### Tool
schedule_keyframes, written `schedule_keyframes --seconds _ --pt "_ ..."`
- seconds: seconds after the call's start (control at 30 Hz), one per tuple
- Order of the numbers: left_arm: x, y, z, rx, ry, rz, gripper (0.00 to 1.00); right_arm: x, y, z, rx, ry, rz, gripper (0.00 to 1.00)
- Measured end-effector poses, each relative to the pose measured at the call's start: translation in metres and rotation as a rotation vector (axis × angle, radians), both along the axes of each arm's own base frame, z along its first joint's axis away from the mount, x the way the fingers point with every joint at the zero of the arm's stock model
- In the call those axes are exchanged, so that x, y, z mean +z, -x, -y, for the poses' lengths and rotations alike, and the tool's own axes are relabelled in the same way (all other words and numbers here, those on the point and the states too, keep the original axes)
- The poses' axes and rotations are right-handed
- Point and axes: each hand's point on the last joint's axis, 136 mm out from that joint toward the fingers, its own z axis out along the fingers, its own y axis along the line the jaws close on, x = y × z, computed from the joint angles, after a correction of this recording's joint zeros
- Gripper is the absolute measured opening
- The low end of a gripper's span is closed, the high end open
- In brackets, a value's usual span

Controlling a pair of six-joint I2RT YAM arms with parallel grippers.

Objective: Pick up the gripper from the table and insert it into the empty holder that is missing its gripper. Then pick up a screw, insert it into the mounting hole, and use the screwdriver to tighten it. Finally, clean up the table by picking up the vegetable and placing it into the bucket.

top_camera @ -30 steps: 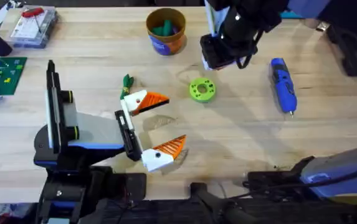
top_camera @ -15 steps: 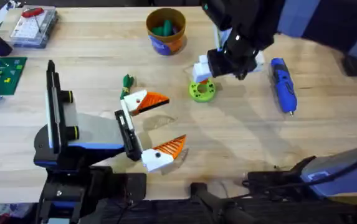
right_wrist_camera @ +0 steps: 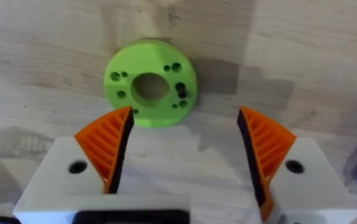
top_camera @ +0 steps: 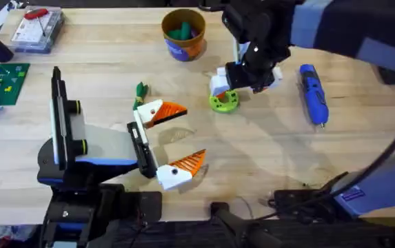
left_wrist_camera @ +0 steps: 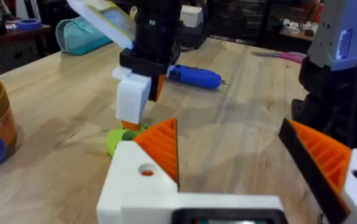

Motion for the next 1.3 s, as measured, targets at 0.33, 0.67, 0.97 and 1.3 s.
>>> schedule_keyframes --seconds 0.33,0.67,0.97,1.3 --pt "0.000 0.000 0.000 0.000 0.000 0.000 0.986 -0.009 -0.007 -0.009 0.012 -0.031 0.002 0.815" --pt "0.000 0.000 0.000 0.000 0.000 0.000 0.986 -0.020 -0.005 -0.010 0.016 -0.022 -0.028 0.632" --pt "0.000 0.000 0.000 0.000 0.000 0.000 0.986 -0.020 -0.004 -0.009 0.011 -0.018 -0.035 0.498" --pt "0.000 0.000 0.000 0.000 0.000 0.000 0.986 -0.020 -0.005 -0.010 0.008 -0.022 -0.028 0.414"
